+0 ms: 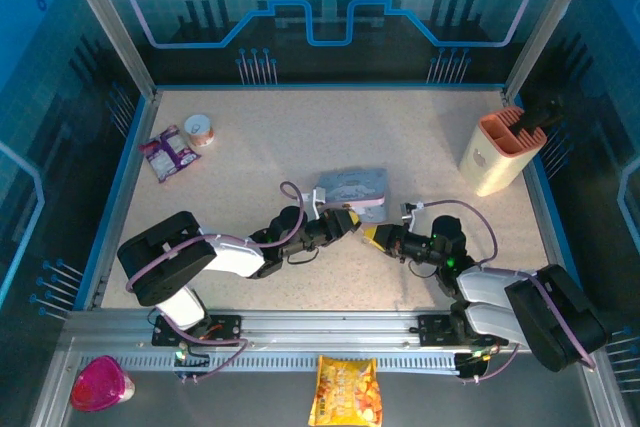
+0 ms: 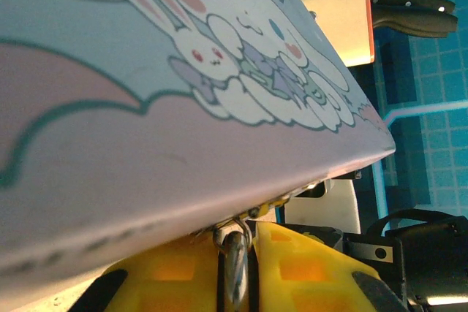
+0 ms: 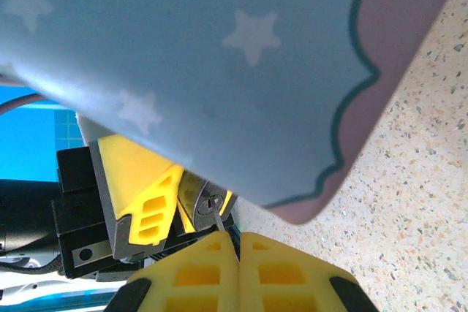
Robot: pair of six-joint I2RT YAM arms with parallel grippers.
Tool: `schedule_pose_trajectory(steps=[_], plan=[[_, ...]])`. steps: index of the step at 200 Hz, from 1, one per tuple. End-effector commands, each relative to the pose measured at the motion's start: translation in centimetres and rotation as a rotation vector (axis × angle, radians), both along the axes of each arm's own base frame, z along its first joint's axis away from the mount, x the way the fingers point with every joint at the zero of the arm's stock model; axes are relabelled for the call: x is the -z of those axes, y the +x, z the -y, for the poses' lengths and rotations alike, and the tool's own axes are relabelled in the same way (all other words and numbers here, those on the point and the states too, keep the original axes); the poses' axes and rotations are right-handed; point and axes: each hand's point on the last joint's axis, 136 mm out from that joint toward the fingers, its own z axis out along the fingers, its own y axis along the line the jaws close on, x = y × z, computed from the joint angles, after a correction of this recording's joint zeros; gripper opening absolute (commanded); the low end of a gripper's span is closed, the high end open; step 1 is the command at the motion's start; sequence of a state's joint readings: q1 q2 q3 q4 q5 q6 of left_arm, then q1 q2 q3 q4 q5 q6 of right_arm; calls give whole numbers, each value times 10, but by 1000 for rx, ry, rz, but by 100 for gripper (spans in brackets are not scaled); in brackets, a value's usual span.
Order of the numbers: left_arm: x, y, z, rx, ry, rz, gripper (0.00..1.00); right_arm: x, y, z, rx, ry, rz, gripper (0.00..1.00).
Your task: Unlock a padlock with a key
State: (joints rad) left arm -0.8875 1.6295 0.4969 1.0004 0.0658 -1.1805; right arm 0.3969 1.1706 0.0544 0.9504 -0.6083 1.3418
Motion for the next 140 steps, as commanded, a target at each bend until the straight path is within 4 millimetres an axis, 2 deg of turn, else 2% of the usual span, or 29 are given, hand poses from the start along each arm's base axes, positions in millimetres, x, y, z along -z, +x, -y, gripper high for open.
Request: schedule_pose_trajectory(steps=[1,140], plan=[[-107,-102,57,489,-304,178,0,-55,39,2,99,51,199,0],[-120,-114,63,528,-341,190,0,-51,53,14,147,32,195,0]])
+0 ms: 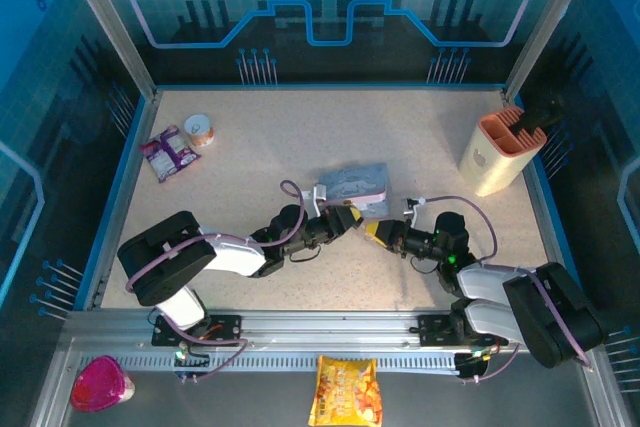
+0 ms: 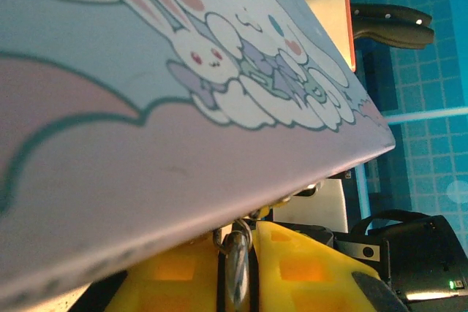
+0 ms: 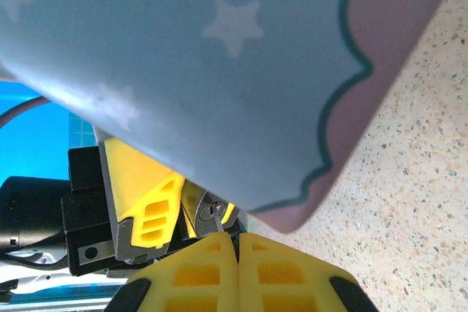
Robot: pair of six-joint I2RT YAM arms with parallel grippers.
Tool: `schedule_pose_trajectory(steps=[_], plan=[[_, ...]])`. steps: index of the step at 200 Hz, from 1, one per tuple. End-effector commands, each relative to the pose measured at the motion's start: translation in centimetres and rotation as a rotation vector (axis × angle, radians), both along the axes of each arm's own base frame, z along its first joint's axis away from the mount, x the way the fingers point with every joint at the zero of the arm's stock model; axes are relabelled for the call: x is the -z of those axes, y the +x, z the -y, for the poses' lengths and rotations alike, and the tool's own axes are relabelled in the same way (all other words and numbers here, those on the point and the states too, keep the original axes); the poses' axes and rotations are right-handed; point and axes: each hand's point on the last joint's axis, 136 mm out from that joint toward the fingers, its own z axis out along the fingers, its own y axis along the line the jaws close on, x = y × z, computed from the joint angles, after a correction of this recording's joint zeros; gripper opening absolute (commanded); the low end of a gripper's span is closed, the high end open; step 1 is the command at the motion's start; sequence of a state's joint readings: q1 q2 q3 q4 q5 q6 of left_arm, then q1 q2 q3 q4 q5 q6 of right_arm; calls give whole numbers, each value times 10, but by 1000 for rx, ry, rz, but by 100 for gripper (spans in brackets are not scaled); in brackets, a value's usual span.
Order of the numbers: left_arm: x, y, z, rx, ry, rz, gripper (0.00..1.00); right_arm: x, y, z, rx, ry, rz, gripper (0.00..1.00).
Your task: Unlock a padlock with a key
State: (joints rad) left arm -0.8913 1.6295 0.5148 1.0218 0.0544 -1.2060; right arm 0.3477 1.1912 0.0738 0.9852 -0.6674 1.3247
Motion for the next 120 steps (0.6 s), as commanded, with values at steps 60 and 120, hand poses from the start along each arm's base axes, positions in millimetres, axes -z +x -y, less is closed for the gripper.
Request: schedule_pose_trajectory(steps=[60,120], plan=[[-93,-112,56,494,-239,184,0,-41,46,11,162,7,154,0],[-50,-65,36,304,31,133,0,-16,23,10,127,-83,121,0]])
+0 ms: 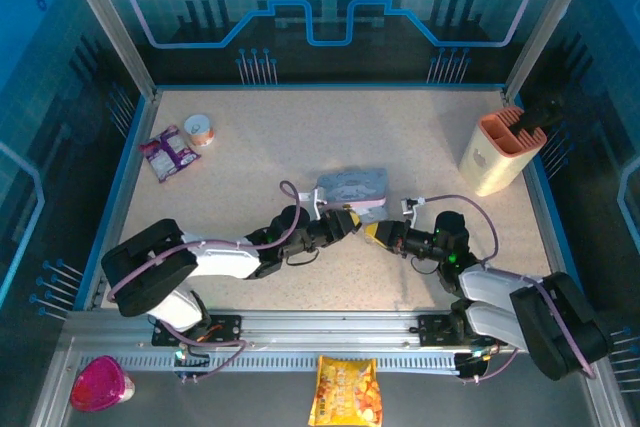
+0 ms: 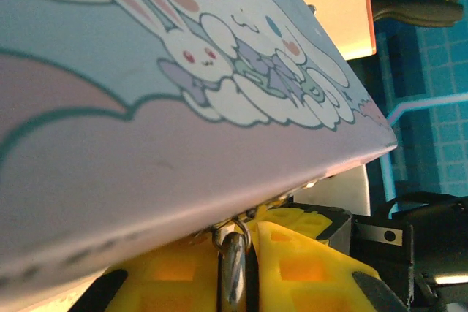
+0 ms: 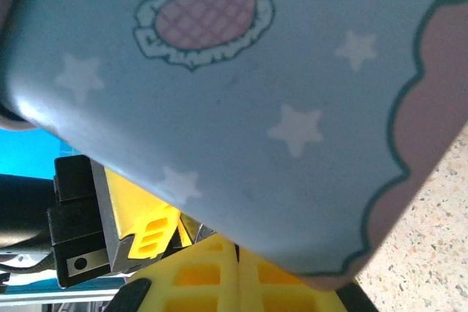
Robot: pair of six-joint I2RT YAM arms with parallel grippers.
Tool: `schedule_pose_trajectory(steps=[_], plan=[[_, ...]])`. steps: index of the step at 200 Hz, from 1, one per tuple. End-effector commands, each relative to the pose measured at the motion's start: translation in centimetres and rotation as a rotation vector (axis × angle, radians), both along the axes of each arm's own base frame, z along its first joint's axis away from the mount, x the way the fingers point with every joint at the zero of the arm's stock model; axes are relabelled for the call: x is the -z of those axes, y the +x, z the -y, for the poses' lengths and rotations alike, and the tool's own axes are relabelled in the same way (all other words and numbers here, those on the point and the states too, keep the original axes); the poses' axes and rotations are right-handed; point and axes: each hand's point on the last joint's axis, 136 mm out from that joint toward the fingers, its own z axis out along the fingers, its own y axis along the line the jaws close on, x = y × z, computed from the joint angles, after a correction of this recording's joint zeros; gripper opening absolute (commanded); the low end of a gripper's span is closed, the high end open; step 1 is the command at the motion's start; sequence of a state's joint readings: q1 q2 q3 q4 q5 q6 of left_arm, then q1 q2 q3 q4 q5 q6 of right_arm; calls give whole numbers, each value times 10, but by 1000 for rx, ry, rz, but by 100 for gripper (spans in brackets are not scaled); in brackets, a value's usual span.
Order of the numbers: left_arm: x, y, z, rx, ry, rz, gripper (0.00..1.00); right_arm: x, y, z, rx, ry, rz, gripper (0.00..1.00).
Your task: Unlock a padlock with a key
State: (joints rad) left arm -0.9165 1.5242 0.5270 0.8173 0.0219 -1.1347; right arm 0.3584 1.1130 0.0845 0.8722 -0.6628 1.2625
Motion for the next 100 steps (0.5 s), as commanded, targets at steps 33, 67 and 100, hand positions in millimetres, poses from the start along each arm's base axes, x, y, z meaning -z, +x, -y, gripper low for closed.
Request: schedule_pose_trajectory(steps=[33,67,100], plan=[[-28,-28,30,188,19,31,0,-4,13,9,129,-86,73,0],[-25,-21,27,161,78,38,0,2,3,10,134,-111,63,0],[-20,-15,24,136,79,18,0,5,0,9,133,-131,53,0]])
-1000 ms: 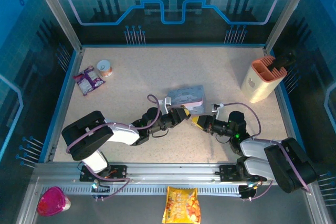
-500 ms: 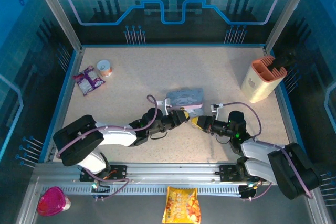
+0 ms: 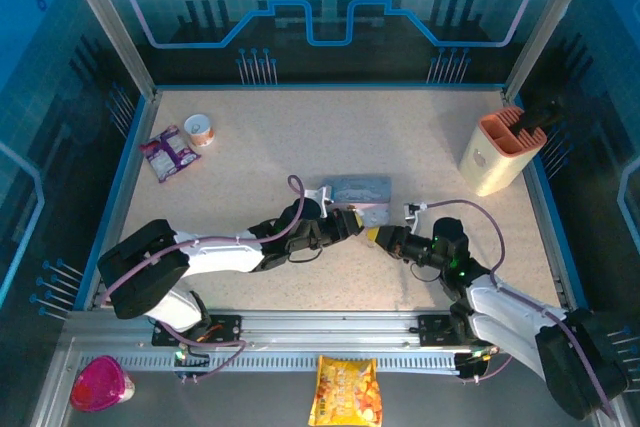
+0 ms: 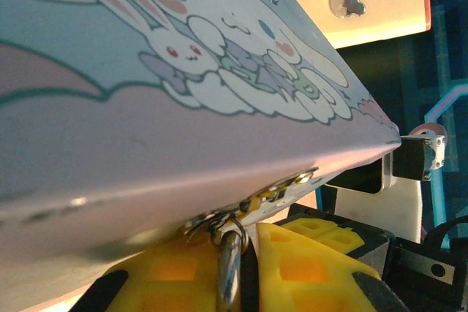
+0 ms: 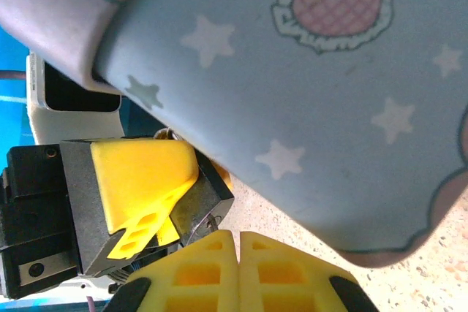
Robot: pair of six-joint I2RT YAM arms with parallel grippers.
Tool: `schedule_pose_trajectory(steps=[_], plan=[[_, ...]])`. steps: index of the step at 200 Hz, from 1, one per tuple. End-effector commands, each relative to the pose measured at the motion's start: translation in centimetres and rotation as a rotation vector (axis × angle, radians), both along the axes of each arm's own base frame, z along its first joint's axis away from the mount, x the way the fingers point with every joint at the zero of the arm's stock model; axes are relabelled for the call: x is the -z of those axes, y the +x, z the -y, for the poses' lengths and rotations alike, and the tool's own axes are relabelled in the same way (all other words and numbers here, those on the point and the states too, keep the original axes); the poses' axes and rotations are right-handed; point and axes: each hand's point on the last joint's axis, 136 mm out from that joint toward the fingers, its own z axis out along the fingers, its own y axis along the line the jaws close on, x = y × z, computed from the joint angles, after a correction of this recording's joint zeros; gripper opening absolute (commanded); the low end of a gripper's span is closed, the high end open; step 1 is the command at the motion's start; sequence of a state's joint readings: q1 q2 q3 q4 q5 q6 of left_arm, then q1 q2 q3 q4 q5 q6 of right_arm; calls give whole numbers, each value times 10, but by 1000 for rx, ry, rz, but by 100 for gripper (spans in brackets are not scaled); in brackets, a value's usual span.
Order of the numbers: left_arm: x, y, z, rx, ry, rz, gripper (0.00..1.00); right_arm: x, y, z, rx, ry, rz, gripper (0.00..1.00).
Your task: Unlock a padlock with a key
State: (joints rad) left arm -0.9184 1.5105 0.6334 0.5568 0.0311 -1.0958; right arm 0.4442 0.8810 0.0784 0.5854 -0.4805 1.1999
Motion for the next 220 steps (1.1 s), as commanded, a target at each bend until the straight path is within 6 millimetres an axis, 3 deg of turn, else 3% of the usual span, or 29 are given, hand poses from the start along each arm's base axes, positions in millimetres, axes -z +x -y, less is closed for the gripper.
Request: schedule_pose_trajectory(steps=[1,19,60,108,152,220], plan=[[-30,-16,20,115,-55,67,0,-1,8,4,54,-34,38,0],[-34,-13,22,108,-91,72,0,-2,6,-1,46,-23,34,0],[-63,-17,38,155,-274,103,0,-14,8,-9,43,49,41,0],[-80,-38,44,211,-363,108,0,-18,23,7,100,50,34,0],[-91,-56,55,246,-472,104,0,-29,32,3,101,112,39,0],[-113,-69,55,268,-548,123,0,-33,44,7,120,130,69,0]])
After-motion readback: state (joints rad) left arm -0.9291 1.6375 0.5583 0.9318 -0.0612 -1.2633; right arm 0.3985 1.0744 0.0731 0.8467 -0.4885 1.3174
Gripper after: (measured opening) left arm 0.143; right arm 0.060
